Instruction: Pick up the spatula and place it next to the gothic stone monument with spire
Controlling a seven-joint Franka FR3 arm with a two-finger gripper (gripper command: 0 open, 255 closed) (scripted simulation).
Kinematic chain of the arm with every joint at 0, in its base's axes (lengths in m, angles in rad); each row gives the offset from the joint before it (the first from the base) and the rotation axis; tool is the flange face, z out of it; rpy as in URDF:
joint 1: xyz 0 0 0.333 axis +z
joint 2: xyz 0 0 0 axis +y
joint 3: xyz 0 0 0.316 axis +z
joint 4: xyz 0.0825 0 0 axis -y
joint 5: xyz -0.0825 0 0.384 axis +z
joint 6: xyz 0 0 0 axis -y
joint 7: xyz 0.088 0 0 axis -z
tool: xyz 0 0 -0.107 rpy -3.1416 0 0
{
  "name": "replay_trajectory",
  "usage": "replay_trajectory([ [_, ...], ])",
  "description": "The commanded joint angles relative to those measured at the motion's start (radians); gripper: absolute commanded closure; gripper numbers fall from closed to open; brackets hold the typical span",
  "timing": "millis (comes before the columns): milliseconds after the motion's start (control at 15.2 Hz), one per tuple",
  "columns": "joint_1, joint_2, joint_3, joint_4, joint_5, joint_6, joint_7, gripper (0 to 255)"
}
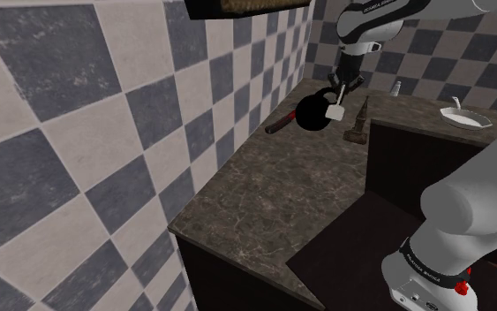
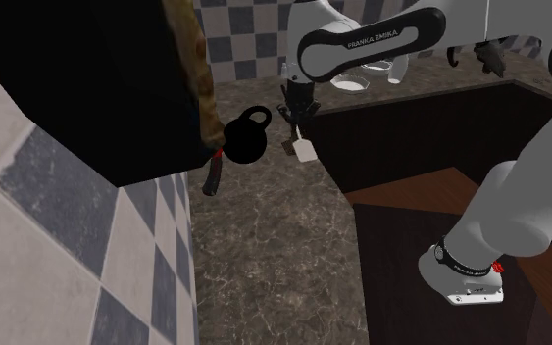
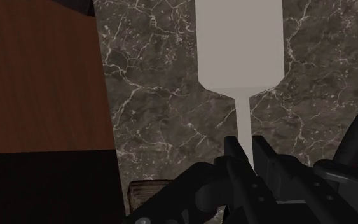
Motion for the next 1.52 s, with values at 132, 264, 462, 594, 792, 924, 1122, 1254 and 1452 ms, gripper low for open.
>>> replay_trajectory([
  [132, -0.044, -0.031, -0.048, -0.034, 0.002, 0.006, -0.094, 255],
  [264, -0.066, -0.041, -0.074, -0.046, 0.002, 0.01, -0.142, 255],
  [462, -0.1, -0.049, -0.113, -0.055, 0.002, 0.014, -0.215, 255],
  [594, -0.122, -0.05, -0.139, -0.055, 0.003, 0.015, -0.264, 255],
  [792, -0.134, -0.042, -0.153, -0.074, 0.004, 0.042, -0.289, 255],
  [924, -0.134, -0.035, -0.154, -0.093, 0.004, 0.069, -0.289, 255],
  [1122, -0.134, -0.023, -0.155, -0.121, 0.005, 0.109, -0.289, 255],
  [1254, -0.135, -0.013, -0.155, -0.138, 0.006, 0.135, -0.29, 255],
  [1452, -0.135, 0.002, -0.156, -0.163, 0.008, 0.175, -0.29, 255],
])
